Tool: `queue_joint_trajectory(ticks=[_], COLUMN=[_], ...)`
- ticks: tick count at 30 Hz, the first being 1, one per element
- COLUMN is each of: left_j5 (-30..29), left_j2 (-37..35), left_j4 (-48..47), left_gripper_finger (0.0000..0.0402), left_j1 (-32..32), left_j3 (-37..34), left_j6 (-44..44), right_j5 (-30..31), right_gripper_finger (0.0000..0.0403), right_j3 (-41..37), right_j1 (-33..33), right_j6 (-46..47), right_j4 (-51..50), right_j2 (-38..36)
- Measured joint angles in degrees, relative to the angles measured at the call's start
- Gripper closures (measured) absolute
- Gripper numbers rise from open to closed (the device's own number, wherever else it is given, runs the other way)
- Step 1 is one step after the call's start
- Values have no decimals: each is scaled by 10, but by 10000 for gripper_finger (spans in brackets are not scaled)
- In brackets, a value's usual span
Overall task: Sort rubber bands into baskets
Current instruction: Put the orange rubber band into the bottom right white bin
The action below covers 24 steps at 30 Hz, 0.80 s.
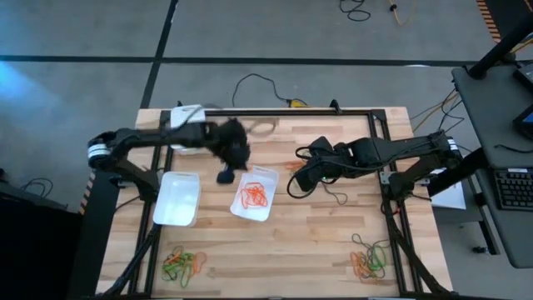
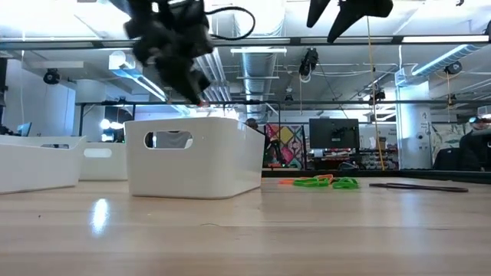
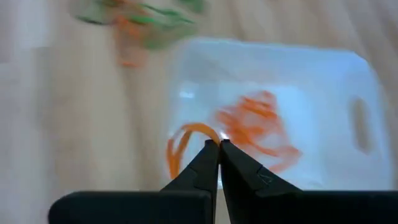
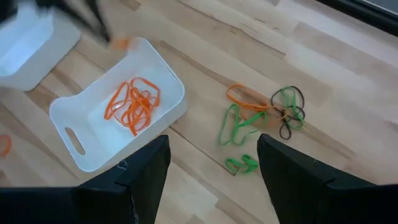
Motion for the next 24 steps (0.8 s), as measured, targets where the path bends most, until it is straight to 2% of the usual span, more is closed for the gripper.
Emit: queue_joint_trajectory(ticks=[5, 9, 15, 24], left_j5=[-1, -10, -16, -14], left_j2=[-53, -48, 5, 67], left_j4=[68, 123, 172, 177], left_gripper_finger=[402, 402, 402, 401], left_j1=[-79, -117, -123, -126], left_j3=[-79, -104, -105, -105], left_j6=[-39, -69, -94, -119], right_j5=[0, 0, 0, 0], right_gripper_finger=[170, 170, 170, 170], right_j3=[0, 0, 0, 0], right_j1=[0, 0, 0, 0], right_j6=[0, 0, 1, 0], right_j4=[0, 0, 3, 13], right_j2=[2, 3, 4, 4])
